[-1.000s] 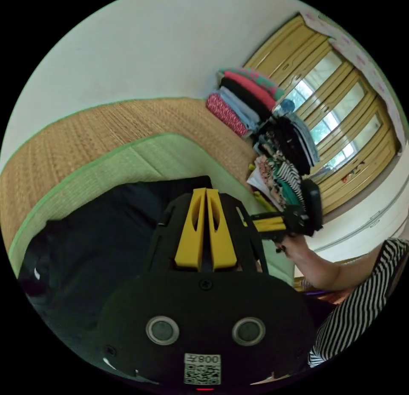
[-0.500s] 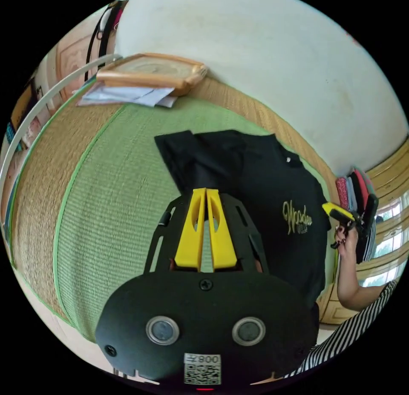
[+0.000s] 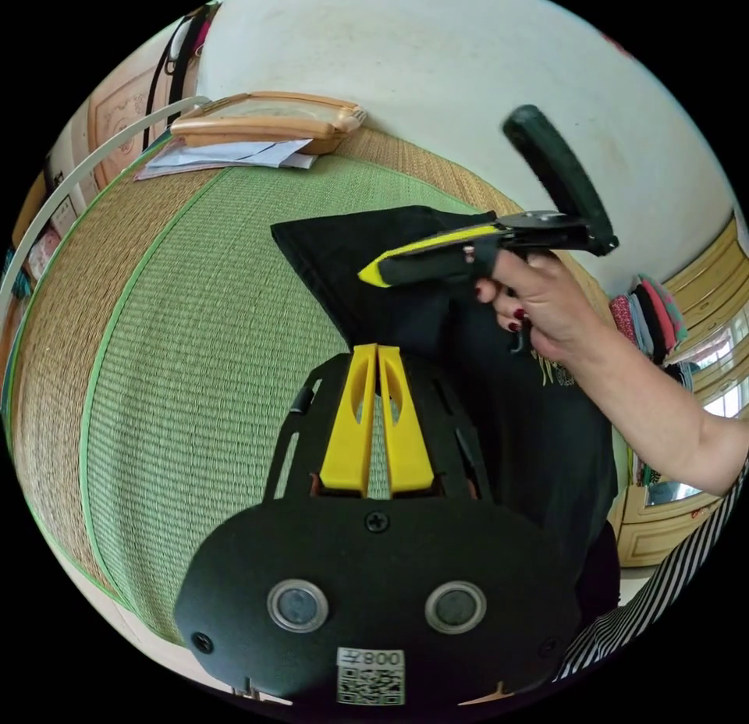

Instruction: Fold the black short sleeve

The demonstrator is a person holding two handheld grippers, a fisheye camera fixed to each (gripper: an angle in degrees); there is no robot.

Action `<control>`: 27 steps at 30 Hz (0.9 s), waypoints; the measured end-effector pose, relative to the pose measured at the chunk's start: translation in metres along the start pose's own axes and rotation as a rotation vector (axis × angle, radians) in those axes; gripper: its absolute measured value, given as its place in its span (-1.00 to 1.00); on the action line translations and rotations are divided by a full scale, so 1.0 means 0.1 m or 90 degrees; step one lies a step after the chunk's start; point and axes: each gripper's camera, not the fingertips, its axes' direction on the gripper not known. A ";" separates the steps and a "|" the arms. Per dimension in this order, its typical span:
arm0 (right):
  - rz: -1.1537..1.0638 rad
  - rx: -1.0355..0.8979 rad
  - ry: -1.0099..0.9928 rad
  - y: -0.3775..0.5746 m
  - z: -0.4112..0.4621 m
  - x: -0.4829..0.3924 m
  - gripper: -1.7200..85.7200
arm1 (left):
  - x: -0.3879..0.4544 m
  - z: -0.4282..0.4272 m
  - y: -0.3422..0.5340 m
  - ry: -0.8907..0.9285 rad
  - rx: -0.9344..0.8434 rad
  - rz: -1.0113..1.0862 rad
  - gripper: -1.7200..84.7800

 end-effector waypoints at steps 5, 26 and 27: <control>0.035 -0.016 -0.031 0.00 -0.15 0.15 -0.96 | -0.36 0.24 0.07 0.023 -0.001 -0.004 -0.96; 0.561 0.113 0.012 5.53 -2.05 -0.39 -0.93 | -1.06 0.18 1.23 0.181 -0.141 -0.067 -0.88; 0.563 0.119 0.015 5.59 -2.07 -0.42 -0.92 | -1.05 0.19 1.24 0.177 -0.148 -0.064 -0.88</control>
